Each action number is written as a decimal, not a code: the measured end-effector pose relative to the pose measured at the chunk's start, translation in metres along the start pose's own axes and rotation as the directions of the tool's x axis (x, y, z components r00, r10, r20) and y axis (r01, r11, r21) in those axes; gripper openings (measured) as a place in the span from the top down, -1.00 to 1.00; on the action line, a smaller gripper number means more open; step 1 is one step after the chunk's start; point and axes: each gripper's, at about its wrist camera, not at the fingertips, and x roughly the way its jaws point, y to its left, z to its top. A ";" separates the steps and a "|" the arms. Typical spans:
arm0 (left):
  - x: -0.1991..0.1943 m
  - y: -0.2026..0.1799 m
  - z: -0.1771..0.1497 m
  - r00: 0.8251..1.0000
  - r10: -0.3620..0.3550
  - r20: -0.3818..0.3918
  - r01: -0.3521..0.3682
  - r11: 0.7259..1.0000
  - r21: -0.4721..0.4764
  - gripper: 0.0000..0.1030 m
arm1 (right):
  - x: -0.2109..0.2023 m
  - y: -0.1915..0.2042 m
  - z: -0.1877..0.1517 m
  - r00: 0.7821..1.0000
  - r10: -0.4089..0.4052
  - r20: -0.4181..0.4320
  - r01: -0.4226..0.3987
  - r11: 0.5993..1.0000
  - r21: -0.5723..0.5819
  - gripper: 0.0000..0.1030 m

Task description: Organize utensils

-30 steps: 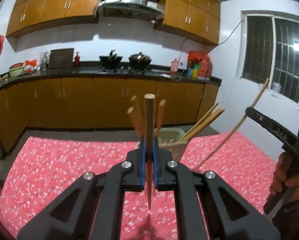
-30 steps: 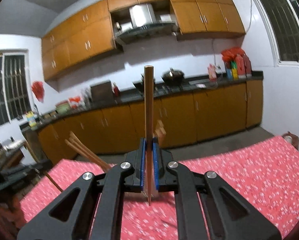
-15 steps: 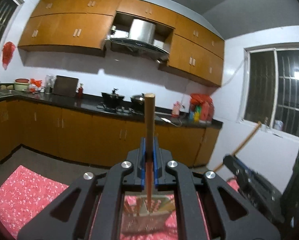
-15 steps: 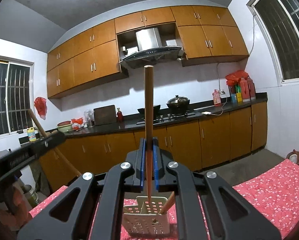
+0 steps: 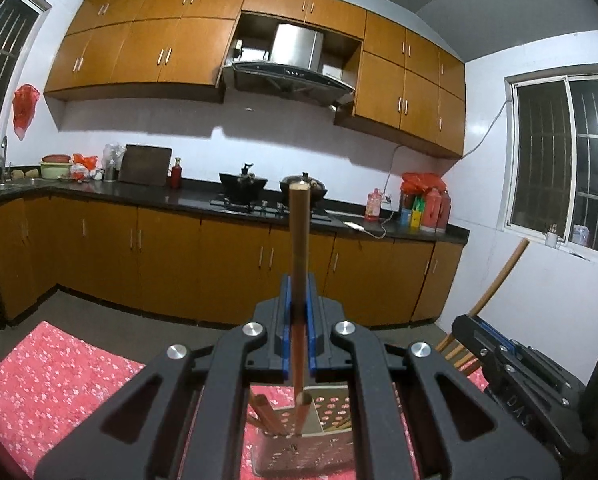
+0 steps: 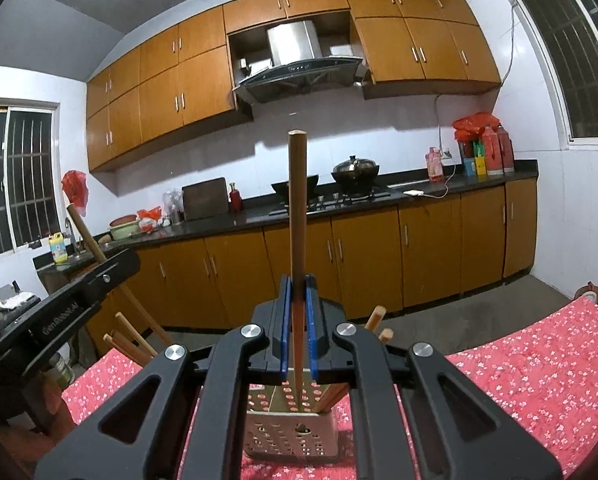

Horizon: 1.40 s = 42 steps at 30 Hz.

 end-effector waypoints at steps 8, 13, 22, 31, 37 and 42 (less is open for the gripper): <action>-0.011 0.013 0.000 0.999 -0.031 -0.010 0.030 0.998 -0.047 0.50 | -0.009 0.000 0.001 1.000 0.022 -0.019 -0.022 1.000 0.015 0.41; -0.035 0.027 0.006 1.000 -0.029 0.008 0.030 0.997 -0.078 0.24 | -0.031 -0.003 0.009 1.000 0.017 0.019 -0.017 1.000 0.012 0.31; -0.089 0.059 -0.009 0.999 0.053 0.010 -0.052 0.996 -0.070 -0.58 | -0.066 -0.014 -0.003 0.998 -0.049 0.028 0.048 0.999 0.023 -0.43; -0.128 0.061 -0.065 0.984 0.176 -0.039 -0.173 0.982 0.072 -0.92 | -0.090 -0.003 -0.041 0.989 -0.146 -0.022 0.145 0.988 -0.056 -0.97; -0.150 0.060 -0.100 0.975 0.204 -0.086 -0.195 0.975 0.108 -0.92 | -0.105 0.007 -0.066 0.976 -0.207 -0.061 0.198 0.972 -0.128 -0.97; -0.165 0.065 -0.120 0.973 0.195 -0.121 -0.185 0.979 0.089 -0.92 | -0.123 0.013 -0.091 0.978 -0.193 -0.075 0.181 0.973 -0.144 -0.97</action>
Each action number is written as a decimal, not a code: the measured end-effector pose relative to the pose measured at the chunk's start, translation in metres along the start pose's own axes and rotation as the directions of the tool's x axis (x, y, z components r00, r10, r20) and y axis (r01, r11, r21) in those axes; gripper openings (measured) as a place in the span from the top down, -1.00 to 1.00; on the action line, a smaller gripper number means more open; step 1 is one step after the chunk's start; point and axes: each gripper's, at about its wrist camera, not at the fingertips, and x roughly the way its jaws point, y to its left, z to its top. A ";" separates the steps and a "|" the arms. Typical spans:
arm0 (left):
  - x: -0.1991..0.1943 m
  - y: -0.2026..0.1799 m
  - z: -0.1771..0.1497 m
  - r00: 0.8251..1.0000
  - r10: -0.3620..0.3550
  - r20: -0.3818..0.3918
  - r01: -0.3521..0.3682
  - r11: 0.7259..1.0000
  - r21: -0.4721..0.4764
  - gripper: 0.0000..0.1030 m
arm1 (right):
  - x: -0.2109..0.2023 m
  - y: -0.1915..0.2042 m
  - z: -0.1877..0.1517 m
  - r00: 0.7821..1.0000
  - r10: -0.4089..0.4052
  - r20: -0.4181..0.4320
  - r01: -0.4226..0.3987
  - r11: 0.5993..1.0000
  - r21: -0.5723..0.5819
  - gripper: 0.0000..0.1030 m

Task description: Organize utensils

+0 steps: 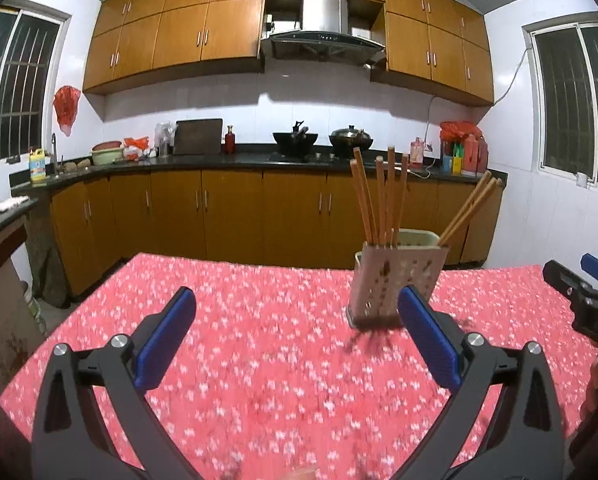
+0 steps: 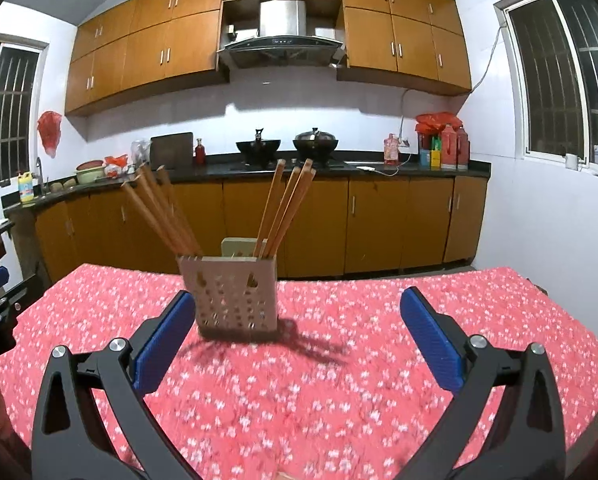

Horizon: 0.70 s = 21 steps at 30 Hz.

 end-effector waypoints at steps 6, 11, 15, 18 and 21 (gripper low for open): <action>-0.009 -0.002 -0.013 1.000 -0.004 -0.004 0.004 1.000 -0.007 -0.92 | -0.011 0.013 -0.018 1.000 0.003 0.004 -0.003 1.000 -0.031 -0.97; -0.013 -0.006 -0.019 1.000 0.002 0.003 -0.002 1.000 0.019 -0.92 | -0.012 0.012 -0.026 1.000 0.011 -0.013 -0.011 1.000 0.000 -0.97; -0.014 -0.008 -0.025 1.000 0.004 -0.006 -0.004 1.000 0.020 -0.92 | -0.011 0.011 -0.031 1.000 0.006 -0.026 -0.005 1.000 0.014 -0.97; -0.014 -0.010 -0.025 1.000 0.006 -0.008 -0.005 1.000 0.023 -0.92 | -0.011 0.012 -0.035 1.000 -0.002 -0.027 0.002 1.000 0.011 -0.97; -0.014 -0.011 -0.027 1.000 0.006 -0.005 -0.006 1.000 0.028 -0.92 | -0.012 0.012 -0.036 1.000 -0.004 -0.030 0.004 1.000 0.008 -0.97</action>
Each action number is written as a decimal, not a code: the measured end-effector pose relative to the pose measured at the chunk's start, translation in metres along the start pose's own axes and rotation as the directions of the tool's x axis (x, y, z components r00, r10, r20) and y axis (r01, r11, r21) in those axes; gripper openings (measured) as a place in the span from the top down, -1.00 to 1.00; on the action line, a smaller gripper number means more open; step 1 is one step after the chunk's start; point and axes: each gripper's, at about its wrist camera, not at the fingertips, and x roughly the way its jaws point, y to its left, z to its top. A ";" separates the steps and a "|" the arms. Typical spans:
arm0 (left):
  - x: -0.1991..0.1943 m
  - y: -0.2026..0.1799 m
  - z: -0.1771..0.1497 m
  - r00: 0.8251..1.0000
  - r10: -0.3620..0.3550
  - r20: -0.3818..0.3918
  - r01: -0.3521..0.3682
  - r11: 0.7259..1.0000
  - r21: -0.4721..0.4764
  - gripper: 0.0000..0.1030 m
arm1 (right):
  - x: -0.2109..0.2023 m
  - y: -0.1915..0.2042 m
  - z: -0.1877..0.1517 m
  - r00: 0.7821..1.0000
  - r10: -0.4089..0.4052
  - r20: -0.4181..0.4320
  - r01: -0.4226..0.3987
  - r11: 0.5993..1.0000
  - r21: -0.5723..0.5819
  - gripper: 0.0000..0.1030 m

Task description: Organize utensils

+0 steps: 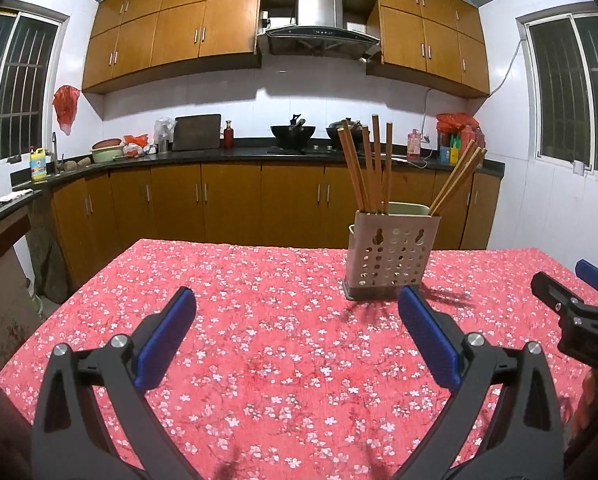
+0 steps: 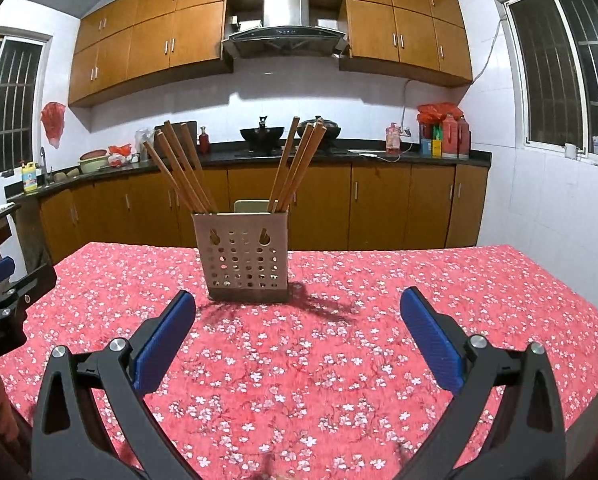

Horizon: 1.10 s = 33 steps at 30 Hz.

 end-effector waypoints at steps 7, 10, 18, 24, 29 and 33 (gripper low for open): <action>0.001 -0.005 -0.002 1.000 0.001 -0.006 0.000 1.000 0.007 -0.92 | -0.001 0.000 -0.001 1.000 -0.010 0.001 0.010 1.000 -0.006 -0.97; 0.002 -0.007 -0.002 1.000 0.002 -0.006 -0.002 1.000 0.011 -0.92 | 0.000 0.001 -0.001 1.000 -0.017 0.000 0.017 1.000 -0.008 -0.97; 0.004 -0.011 -0.005 1.000 0.003 -0.011 -0.002 1.000 0.016 -0.92 | 0.001 0.000 -0.003 1.000 -0.016 -0.008 0.016 1.000 -0.006 -0.97; 0.005 -0.015 -0.008 1.000 0.004 -0.017 -0.003 1.000 0.016 -0.92 | 0.001 -0.001 -0.004 1.000 -0.020 -0.011 0.020 1.000 -0.003 -0.97; 0.005 -0.015 -0.009 1.000 0.005 -0.017 -0.005 1.000 0.017 -0.92 | 0.001 -0.001 -0.005 1.000 -0.020 -0.012 0.020 1.000 -0.001 -0.97; 0.005 -0.015 -0.009 1.000 0.005 -0.016 -0.005 1.000 0.017 -0.92 | 0.001 -0.001 -0.005 1.000 -0.021 -0.013 0.021 1.000 0.000 -0.97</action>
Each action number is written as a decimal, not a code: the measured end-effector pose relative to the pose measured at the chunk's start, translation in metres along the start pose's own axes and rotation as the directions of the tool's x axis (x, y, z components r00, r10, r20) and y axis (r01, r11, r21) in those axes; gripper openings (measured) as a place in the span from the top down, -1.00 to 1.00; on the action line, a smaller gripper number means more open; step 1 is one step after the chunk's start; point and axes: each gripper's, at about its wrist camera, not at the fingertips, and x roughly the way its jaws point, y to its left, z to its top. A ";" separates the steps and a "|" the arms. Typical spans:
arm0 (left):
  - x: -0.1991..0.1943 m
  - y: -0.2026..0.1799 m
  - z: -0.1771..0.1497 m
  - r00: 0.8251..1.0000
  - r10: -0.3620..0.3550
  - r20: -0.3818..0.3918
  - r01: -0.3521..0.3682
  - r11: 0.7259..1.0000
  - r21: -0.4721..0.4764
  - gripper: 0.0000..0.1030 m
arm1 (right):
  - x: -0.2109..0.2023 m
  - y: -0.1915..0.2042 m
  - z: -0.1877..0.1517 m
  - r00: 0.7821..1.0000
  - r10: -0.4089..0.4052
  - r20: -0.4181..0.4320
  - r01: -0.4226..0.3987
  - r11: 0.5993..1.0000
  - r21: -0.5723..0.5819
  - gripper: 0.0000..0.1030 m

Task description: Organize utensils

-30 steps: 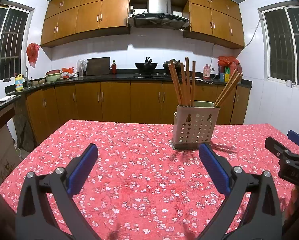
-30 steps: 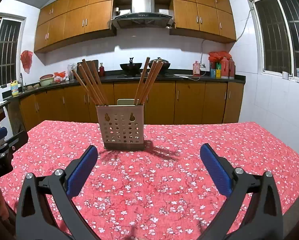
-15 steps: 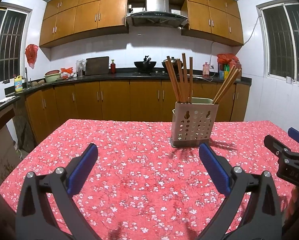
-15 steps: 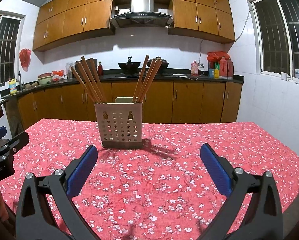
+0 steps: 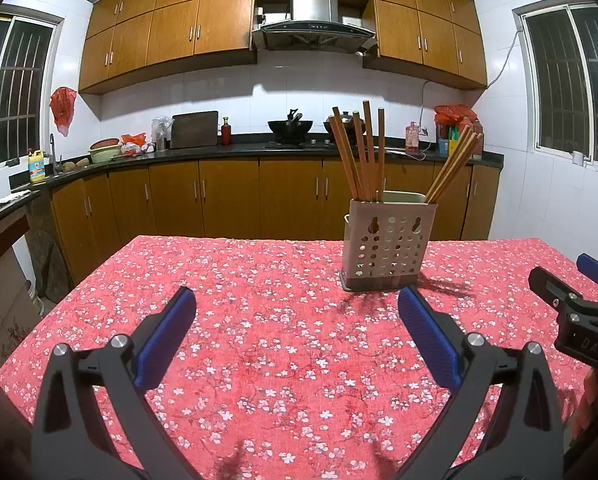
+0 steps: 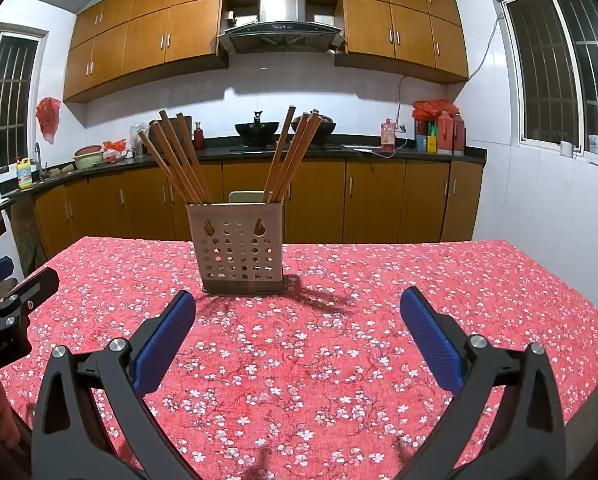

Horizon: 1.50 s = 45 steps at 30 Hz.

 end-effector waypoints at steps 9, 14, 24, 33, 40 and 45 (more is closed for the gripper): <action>-0.001 -0.002 -0.002 1.000 -0.001 -0.001 0.001 1.000 0.000 -0.92 | 0.000 -0.001 -0.001 1.000 0.001 -0.002 -0.001 1.000 0.005 -0.97; -0.001 -0.003 -0.002 1.000 0.000 -0.002 0.000 1.000 0.000 -0.92 | 0.000 -0.002 0.000 1.000 0.000 -0.001 0.000 1.000 0.006 -0.97; 0.000 -0.003 -0.002 1.000 -0.001 -0.002 0.001 1.000 0.000 -0.92 | 0.000 -0.002 -0.001 1.000 0.000 -0.004 0.000 1.000 0.009 -0.97; 0.001 -0.002 -0.003 1.000 -0.002 -0.005 0.002 1.000 0.000 -0.92 | 0.001 -0.002 -0.002 1.000 0.000 -0.005 0.000 1.000 0.011 -0.97; 0.001 -0.002 -0.003 1.000 -0.004 -0.006 0.004 1.000 0.001 -0.92 | 0.001 -0.002 -0.002 1.000 0.000 -0.006 0.000 1.000 0.013 -0.97; 0.002 -0.002 -0.004 1.000 -0.005 -0.007 0.005 1.000 0.001 -0.92 | 0.000 -0.002 -0.002 1.000 0.001 -0.006 0.000 1.000 0.014 -0.97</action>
